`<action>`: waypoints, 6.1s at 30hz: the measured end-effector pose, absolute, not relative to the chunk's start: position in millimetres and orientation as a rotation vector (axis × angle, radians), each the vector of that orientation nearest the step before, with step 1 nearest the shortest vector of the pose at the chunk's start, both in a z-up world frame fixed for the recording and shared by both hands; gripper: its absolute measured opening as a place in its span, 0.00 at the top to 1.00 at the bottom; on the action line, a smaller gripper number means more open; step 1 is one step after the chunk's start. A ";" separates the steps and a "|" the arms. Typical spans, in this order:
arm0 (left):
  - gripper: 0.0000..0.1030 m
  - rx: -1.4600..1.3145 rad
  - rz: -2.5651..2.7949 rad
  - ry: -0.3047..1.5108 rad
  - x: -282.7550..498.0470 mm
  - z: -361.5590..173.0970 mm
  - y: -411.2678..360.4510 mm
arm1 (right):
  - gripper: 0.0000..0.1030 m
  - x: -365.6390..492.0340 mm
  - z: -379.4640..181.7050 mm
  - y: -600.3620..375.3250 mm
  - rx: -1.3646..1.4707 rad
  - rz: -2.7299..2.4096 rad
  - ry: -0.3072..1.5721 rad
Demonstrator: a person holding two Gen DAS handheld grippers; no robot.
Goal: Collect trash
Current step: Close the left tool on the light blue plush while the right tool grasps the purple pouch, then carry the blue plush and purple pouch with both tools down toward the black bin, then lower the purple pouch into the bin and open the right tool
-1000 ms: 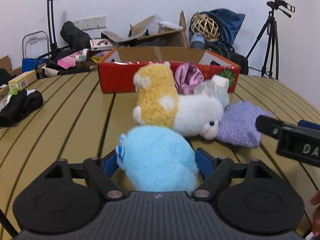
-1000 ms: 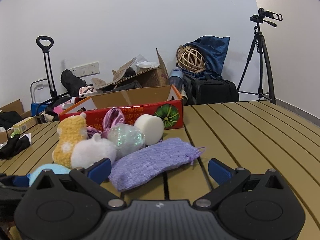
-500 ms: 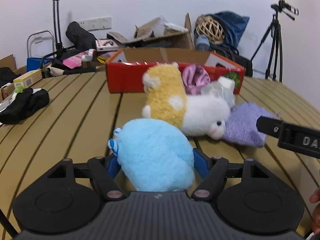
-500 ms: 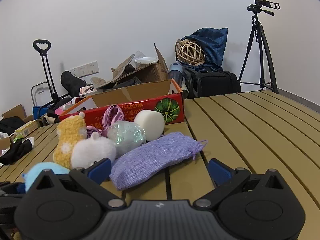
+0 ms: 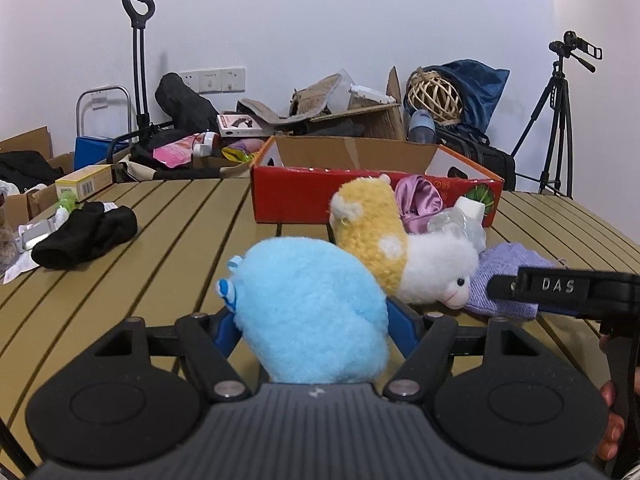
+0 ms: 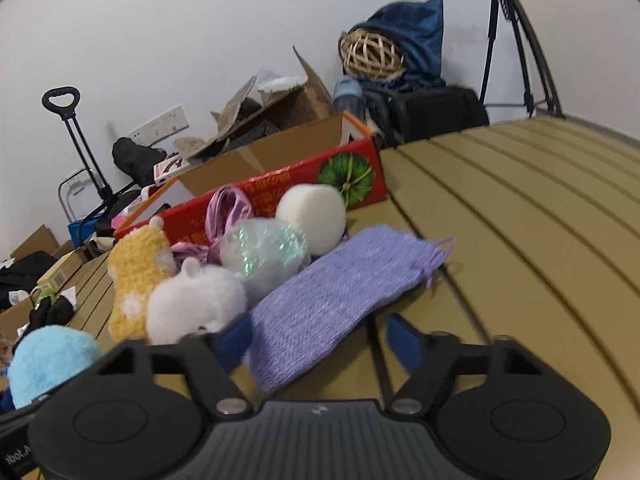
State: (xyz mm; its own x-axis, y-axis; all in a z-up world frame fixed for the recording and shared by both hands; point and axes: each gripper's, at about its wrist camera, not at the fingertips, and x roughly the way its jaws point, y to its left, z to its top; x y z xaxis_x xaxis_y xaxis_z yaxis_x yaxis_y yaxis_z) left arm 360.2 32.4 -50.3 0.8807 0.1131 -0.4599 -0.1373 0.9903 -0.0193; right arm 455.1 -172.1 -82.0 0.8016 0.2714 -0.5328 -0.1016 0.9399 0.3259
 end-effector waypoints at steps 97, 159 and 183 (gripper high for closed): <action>0.28 0.062 0.108 0.652 122.3 -140.6 17.1 | 0.93 127.3 -150.2 -173.6 -0.127 0.630 0.645; 0.28 0.024 0.232 0.847 158.5 -193.1 40.1 | 0.15 230.7 -227.9 -122.5 -0.160 0.561 0.856; 0.28 0.014 0.185 0.881 163.4 -198.2 30.2 | 0.00 252.9 -224.1 -168.8 -0.077 0.269 0.935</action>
State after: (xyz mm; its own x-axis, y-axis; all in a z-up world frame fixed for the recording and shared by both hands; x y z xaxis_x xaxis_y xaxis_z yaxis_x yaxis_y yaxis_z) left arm 163.4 30.2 -198.2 0.6212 0.1668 -0.7657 -0.1551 0.9839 0.0886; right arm 252.9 -168.8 -224.1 0.5633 0.1951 -0.8029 -0.2616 0.9638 0.0507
